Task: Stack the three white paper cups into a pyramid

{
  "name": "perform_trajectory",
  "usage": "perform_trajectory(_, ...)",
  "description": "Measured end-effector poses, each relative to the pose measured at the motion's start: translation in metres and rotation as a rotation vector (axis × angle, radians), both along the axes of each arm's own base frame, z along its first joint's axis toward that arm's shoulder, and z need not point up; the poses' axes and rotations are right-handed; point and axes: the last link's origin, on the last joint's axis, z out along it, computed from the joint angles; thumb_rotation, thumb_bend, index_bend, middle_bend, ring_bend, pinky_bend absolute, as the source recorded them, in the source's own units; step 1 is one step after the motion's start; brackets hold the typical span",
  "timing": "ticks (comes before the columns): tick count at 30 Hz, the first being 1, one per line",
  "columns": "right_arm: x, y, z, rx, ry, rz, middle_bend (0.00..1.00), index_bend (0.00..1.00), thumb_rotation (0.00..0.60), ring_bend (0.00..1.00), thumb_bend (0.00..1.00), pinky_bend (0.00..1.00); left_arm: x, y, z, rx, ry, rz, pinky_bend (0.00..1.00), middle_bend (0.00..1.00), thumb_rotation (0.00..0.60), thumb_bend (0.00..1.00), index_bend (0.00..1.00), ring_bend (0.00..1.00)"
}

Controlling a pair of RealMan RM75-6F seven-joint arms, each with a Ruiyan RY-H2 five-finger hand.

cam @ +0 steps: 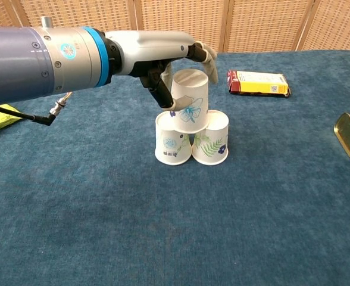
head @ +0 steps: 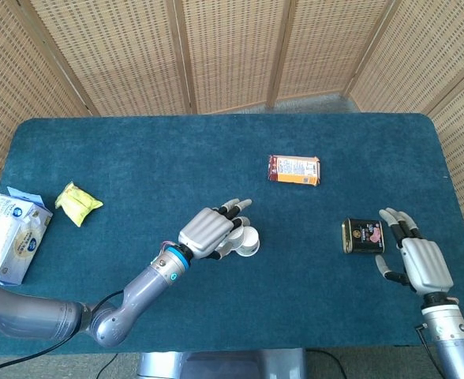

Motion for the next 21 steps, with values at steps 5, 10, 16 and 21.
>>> perform_trajectory(5, 0.000, -0.001, 0.000, -0.001, 0.000, 0.000, 0.03, 0.01, 0.600, 0.00, 0.45, 0.41, 0.001, 0.000, 0.001, -0.004, -0.012, -0.002, 0.21, 0.00, 0.600, 0.50, 0.10, 0.00)
perform_trajectory(10, 0.000, -0.002, 0.001, -0.003, 0.001, 0.000, 0.03, 0.01, 0.600, 0.00, 0.45, 0.41, 0.002, 0.001, 0.003, -0.003, -0.030, -0.009, 0.02, 0.00, 0.600, 0.48, 0.00, 0.00)
perform_trajectory(16, 0.000, -0.003, 0.002, -0.013, 0.009, 0.001, 0.03, 0.01, 0.600, 0.00, 0.45, 0.37, 0.002, 0.002, 0.013, 0.011, -0.068, -0.015, 0.00, 0.00, 0.600, 0.47, 0.00, 0.00)
perform_trajectory(21, 0.000, -0.005, 0.004, -0.026, 0.017, 0.007, 0.03, 0.01, 0.600, 0.00, 0.45, 0.32, -0.002, 0.002, 0.032, 0.045, -0.095, -0.019, 0.00, 0.00, 0.600, 0.48, 0.00, 0.00)
